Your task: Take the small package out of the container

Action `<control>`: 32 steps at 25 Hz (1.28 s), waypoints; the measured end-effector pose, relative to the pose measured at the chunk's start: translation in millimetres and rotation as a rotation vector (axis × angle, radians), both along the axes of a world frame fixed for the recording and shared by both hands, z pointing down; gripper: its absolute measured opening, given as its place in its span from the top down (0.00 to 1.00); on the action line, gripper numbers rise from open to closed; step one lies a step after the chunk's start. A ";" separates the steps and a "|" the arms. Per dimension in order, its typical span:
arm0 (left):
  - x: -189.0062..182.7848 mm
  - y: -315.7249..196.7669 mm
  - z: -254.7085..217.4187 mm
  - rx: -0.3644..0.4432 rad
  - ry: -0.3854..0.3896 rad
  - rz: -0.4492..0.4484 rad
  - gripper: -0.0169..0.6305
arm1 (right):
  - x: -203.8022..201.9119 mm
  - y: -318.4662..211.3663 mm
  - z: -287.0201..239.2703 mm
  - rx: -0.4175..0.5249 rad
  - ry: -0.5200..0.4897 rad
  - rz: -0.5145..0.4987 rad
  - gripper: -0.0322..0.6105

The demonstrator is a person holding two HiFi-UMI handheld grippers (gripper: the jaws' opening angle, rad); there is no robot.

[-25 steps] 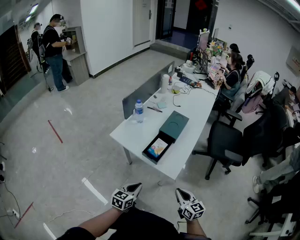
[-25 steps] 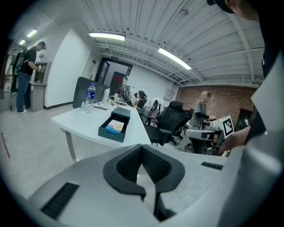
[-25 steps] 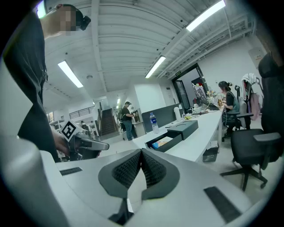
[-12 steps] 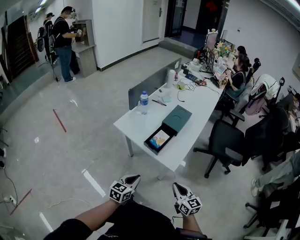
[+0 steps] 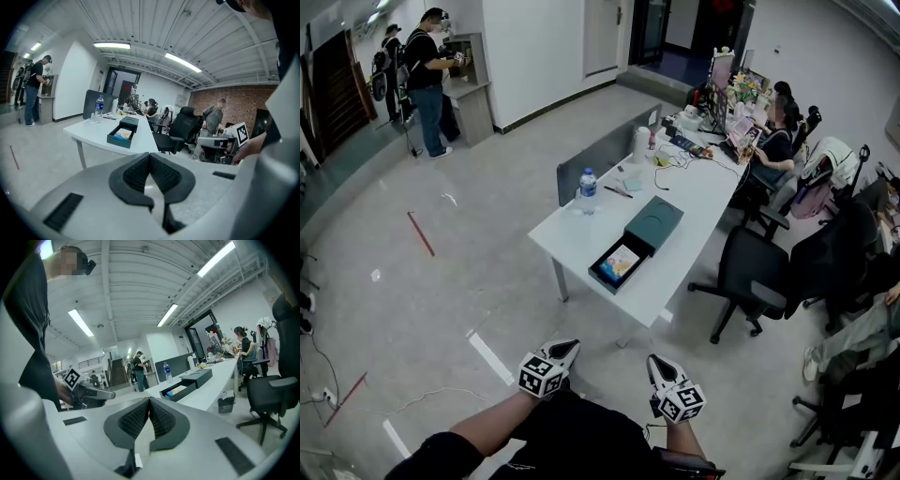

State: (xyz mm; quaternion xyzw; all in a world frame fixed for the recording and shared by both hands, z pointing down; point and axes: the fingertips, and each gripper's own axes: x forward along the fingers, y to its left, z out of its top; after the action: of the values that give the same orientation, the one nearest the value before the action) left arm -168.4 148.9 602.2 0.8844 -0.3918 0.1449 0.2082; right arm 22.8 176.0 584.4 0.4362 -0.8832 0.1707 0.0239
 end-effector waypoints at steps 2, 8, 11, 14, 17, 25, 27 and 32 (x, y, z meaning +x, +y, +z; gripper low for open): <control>-2.3 1.6 1.1 -0.003 -0.012 0.001 0.96 | 1.1 0.4 -1.0 0.001 -0.003 0.008 0.91; 0.5 -0.6 -6.6 0.007 -0.024 0.006 0.96 | 6.0 9.6 -4.5 -0.002 -0.011 0.042 0.91; 9.6 -1.5 -10.9 0.022 -0.028 0.041 0.96 | 11.3 11.7 -2.4 -0.008 -0.015 0.059 0.91; 11.7 -2.1 -9.4 0.017 -0.040 0.063 0.96 | 14.5 10.7 -1.0 -0.016 -0.018 0.076 0.91; 9.7 -4.6 -4.8 0.003 -0.038 0.062 0.96 | 14.8 7.9 1.6 -0.026 -0.018 0.085 0.91; 24.0 -22.3 11.1 -0.044 -0.024 0.083 0.96 | 28.0 -9.3 13.2 -0.073 0.001 0.110 0.91; 28.1 -35.0 10.7 -0.041 -0.020 0.087 0.96 | 34.3 -20.1 12.3 -0.075 0.010 0.116 0.91; 33.6 -73.9 2.7 -0.020 -0.006 0.076 0.96 | 49.4 -55.4 7.1 -0.061 0.035 0.119 0.91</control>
State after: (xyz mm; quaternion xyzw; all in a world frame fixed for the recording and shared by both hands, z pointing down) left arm -134.7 75.1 604.9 0.8962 -0.3568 0.1592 0.2104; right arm 72.3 120.7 591.5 0.4899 -0.8495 0.1911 0.0427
